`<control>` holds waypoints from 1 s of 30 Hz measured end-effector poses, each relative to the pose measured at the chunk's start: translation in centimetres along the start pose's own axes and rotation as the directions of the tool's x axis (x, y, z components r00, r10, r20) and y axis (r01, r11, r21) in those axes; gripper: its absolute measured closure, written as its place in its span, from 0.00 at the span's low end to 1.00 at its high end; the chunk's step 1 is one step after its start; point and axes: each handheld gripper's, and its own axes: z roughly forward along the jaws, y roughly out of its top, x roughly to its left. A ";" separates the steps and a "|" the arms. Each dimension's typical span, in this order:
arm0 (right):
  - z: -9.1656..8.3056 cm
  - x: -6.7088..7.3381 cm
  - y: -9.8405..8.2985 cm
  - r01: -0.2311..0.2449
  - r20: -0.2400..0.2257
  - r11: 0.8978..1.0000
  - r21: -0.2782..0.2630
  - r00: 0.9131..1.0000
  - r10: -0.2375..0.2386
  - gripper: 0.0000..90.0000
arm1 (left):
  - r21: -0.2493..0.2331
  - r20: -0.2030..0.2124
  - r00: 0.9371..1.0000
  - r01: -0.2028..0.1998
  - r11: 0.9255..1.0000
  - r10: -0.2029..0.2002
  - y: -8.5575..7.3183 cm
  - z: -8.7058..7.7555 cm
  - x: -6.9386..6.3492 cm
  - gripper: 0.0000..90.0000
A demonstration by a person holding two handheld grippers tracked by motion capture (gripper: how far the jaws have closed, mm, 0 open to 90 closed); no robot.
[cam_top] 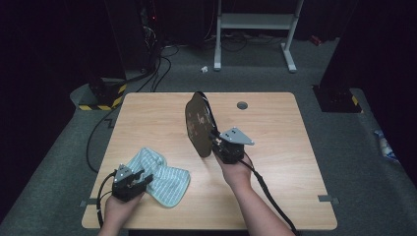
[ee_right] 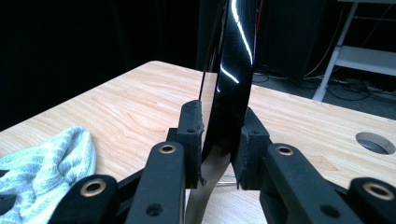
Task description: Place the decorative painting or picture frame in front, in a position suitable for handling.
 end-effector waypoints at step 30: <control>1.6 -0.9 -0.2 -0.109 -0.039 0.994 -0.016 0.993 0.108 0.88 | 0.000 0.006 1.000 0.001 1.000 -0.001 0.0 0.0 0.0 0.61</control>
